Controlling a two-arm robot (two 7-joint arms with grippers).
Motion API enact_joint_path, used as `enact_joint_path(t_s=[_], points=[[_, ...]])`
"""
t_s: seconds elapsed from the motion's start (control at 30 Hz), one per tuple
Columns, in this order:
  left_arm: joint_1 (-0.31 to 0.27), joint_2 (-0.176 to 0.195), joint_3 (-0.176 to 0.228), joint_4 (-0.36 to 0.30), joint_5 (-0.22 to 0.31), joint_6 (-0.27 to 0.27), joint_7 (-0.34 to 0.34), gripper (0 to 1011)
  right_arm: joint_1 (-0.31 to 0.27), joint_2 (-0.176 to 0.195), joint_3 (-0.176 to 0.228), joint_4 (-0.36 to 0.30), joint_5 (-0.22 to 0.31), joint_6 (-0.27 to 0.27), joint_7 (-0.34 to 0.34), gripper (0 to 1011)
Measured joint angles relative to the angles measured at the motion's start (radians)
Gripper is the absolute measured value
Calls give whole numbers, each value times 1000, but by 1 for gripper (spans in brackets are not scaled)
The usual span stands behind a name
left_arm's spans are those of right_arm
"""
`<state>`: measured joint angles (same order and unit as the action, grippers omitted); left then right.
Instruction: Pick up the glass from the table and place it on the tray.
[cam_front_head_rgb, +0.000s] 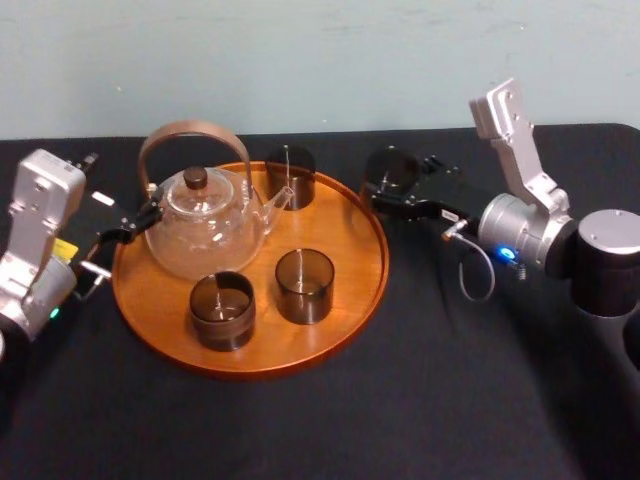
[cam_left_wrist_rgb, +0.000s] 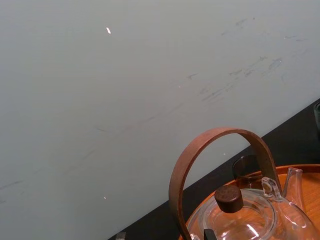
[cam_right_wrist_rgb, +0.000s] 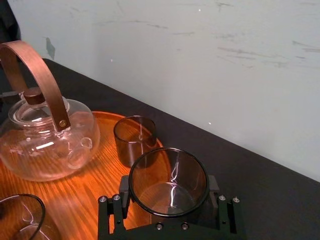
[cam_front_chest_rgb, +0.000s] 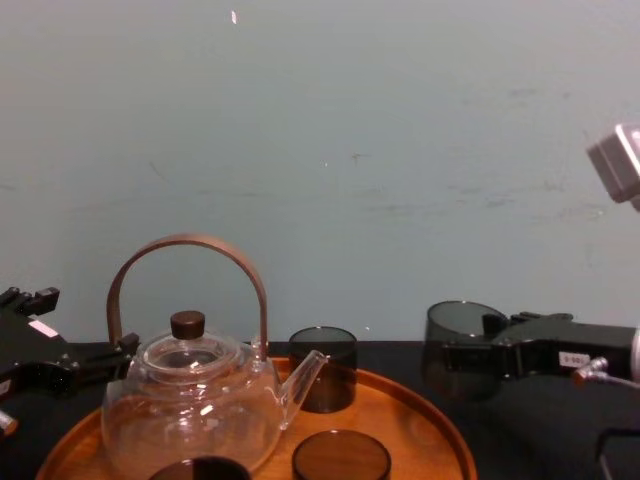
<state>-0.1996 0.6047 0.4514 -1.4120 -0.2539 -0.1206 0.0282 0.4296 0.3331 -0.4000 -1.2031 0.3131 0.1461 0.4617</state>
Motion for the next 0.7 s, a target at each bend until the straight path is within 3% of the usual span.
enact_joint_path(t_s=[0.7], points=[[0, 0, 0, 0, 0, 0, 0, 1010, 58, -53, -54, 96, -8, -26, 21, 903]])
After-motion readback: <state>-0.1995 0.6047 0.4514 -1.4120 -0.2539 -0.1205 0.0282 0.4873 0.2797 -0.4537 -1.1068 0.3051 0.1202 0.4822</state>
